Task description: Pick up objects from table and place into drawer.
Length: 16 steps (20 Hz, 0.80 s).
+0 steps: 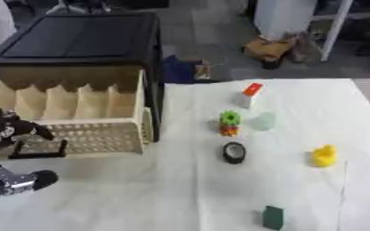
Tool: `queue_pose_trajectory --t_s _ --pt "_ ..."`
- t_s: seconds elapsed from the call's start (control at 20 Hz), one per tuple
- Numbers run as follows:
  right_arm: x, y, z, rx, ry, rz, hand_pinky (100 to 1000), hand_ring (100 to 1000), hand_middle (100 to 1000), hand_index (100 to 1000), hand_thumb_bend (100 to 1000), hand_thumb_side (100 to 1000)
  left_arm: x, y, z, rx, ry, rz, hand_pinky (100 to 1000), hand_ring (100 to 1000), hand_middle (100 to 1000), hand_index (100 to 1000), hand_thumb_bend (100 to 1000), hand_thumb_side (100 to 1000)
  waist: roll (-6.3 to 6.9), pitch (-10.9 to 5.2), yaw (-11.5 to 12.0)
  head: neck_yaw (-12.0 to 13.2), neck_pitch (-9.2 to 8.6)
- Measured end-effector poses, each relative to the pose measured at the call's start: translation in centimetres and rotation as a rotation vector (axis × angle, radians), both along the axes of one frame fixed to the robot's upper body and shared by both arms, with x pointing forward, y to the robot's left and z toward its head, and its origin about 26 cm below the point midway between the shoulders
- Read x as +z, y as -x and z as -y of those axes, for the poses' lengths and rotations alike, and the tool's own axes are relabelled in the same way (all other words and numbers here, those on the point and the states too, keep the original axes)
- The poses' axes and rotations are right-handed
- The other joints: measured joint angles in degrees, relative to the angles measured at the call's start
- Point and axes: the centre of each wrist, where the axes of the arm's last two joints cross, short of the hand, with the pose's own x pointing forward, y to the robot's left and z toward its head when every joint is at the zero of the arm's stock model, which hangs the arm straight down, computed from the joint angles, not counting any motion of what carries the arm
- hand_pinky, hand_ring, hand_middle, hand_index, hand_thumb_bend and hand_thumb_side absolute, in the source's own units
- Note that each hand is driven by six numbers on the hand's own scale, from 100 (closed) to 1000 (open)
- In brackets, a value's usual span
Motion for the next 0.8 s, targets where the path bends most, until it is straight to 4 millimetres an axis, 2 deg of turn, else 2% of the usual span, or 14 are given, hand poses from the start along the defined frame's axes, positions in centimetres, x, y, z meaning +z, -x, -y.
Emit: queue_pose_trajectory --t_s 0.2,0.45,0.8 --pt "0.0 0.0 0.0 -0.001 -0.002 0.002 661 540 638 847 440 1000 0.4 0.4 0.1 -0.009 0.006 0.016 100 100 100 891 472 1000 -0.03 -0.07 0.06 -0.03 0.0" --pt "0.0 0.0 0.0 -0.006 -0.006 0.005 662 543 639 846 439 1000 1.0 0.6 -0.1 -0.049 0.032 0.051 100 100 100 812 420 1000 -0.07 -0.47 0.12 -0.37 0.1" --pt "0.1 0.0 0.2 -0.022 -0.019 0.012 663 546 640 846 438 1000 2.7 0.7 -0.4 -0.188 0.221 0.109 100 100 100 755 310 1000 -0.38 -1.16 0.76 -3.21 1.52"
